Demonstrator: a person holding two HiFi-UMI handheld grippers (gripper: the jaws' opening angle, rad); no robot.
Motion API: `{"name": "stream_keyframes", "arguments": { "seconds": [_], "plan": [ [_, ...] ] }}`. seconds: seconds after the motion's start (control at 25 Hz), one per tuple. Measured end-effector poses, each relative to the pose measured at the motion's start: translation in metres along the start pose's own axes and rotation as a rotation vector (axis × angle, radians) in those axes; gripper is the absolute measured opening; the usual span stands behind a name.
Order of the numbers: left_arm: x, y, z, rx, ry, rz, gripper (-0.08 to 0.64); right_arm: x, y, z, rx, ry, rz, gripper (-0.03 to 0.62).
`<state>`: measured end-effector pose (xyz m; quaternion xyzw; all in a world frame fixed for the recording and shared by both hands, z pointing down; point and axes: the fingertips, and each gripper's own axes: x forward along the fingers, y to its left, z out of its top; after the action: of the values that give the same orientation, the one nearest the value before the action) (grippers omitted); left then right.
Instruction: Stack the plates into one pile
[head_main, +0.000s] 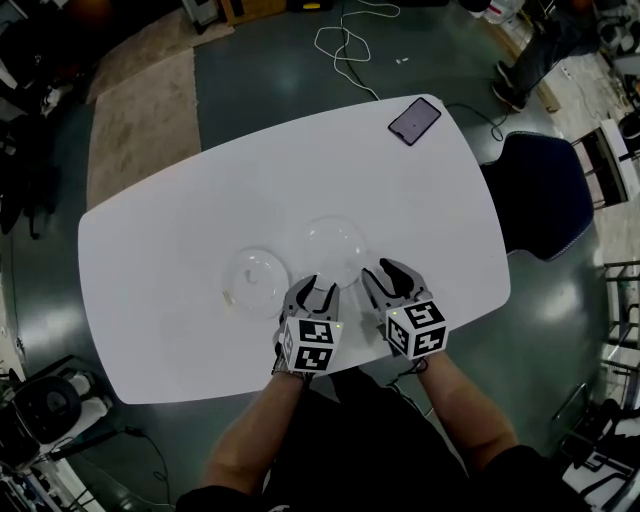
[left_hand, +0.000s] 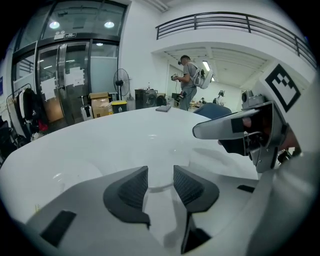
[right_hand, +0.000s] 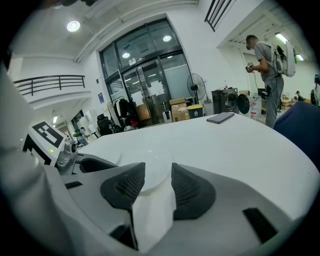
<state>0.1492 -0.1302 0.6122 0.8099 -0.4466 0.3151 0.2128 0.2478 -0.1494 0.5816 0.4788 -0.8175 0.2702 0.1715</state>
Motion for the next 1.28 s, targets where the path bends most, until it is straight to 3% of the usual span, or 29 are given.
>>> {"name": "stream_keyframes", "arguments": {
  "seconds": [0.88, 1.28],
  "plan": [
    [0.000, 0.003, -0.008, -0.016, -0.006, 0.009, 0.170, 0.040, -0.005, -0.007, 0.220, 0.085, 0.063, 0.181],
    [0.001, 0.004, -0.010, -0.016, -0.016, 0.000, 0.170, 0.058, 0.002, -0.006, 0.231, 0.178, 0.102, 0.179]
  ]
}}
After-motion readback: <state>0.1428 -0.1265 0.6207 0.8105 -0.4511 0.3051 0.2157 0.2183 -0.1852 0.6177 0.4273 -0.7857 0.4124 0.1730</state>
